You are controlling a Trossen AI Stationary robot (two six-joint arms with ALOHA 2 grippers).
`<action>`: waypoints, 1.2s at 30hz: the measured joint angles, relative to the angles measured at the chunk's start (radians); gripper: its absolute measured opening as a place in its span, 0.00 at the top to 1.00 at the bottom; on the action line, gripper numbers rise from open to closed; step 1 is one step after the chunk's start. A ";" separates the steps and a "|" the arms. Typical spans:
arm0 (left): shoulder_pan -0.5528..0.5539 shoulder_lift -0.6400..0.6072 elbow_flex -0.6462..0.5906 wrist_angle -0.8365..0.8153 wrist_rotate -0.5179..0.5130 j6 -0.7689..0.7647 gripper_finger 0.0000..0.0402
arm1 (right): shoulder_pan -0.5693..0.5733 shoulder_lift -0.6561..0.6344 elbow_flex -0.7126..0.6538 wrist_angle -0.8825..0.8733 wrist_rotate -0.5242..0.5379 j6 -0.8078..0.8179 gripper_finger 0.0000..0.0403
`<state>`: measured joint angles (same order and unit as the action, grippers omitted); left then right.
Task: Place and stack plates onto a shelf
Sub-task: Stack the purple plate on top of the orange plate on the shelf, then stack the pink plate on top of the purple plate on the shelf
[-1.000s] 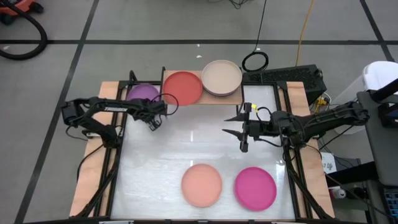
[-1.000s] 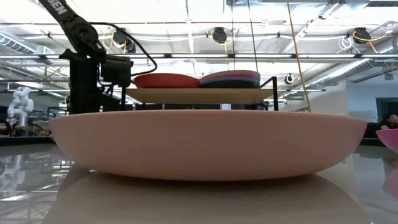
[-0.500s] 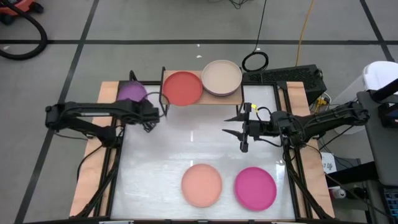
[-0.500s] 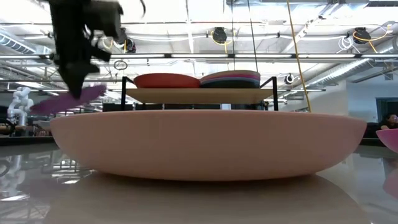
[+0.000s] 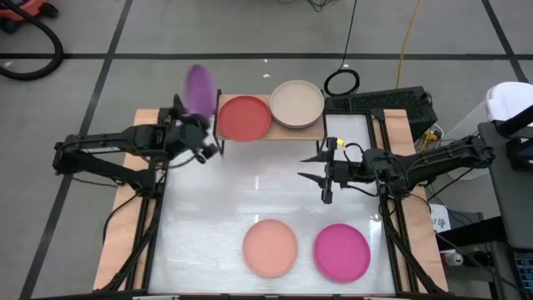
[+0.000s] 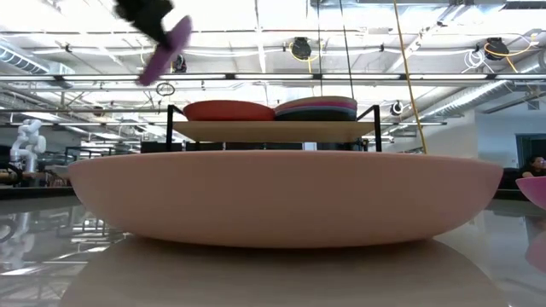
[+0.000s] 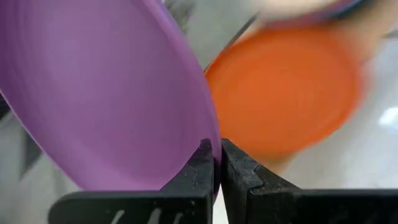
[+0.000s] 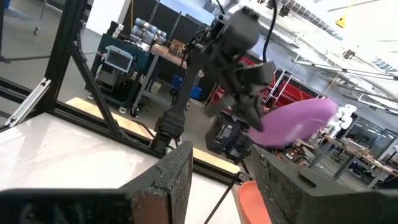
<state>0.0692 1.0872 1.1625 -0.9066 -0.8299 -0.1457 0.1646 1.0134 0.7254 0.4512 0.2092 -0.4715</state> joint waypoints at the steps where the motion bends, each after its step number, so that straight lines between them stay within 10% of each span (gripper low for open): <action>1: 0.001 0.011 0.000 0.089 0.041 0.095 0.97 | 0.000 0.000 0.000 0.005 0.000 -0.001 0.64; 12: 0.022 0.264 0.000 0.364 0.298 0.539 0.97 | 0.000 0.000 0.000 0.000 0.001 -0.004 0.64; 28: 0.049 0.285 0.001 0.383 0.184 0.544 0.80 | -0.002 0.000 0.000 -0.024 0.029 -0.004 0.64; 36: 0.039 0.259 0.001 0.382 0.172 0.530 0.56 | -0.002 0.000 0.000 -0.028 0.032 -0.003 0.64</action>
<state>0.1080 1.3463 1.1633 -0.5242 -0.6578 0.3840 0.1623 1.0138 0.7254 0.4229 0.2408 -0.4744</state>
